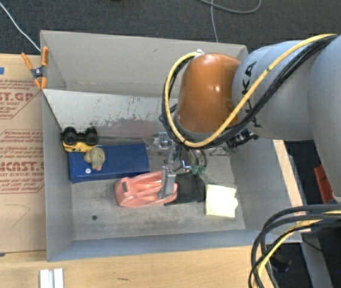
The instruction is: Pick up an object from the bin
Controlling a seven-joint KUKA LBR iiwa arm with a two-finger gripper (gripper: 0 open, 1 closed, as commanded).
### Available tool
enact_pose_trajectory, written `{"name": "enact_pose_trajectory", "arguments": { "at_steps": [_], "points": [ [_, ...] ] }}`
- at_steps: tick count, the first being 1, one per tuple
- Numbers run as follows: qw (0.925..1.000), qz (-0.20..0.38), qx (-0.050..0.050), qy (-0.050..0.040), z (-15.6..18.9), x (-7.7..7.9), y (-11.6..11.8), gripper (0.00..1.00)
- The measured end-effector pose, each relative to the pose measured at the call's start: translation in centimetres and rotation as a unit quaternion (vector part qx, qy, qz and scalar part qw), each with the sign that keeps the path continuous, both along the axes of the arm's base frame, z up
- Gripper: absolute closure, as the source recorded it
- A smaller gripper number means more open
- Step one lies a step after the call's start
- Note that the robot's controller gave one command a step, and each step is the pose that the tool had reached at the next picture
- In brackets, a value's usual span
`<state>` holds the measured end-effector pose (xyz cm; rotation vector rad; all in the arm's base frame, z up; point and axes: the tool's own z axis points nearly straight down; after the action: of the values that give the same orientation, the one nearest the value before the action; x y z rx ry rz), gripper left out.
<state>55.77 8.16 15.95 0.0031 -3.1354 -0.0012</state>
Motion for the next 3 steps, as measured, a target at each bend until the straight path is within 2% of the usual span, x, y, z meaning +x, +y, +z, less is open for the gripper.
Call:
{"name": "enact_pose_trajectory", "arguments": {
  "at_steps": [1, 2, 3],
  "points": [
    [1.0000, -0.001, 0.000, -0.0038, 0.5, 0.2, -0.1, 0.00],
    [0.9972, 0.074, 0.001, -0.0076, -8.8, -0.5, -0.2, 0.00],
    [0.9958, 0.092, 0.001, -0.0054, -4.5, -0.8, 0.0, 0.00]
  ]
}}
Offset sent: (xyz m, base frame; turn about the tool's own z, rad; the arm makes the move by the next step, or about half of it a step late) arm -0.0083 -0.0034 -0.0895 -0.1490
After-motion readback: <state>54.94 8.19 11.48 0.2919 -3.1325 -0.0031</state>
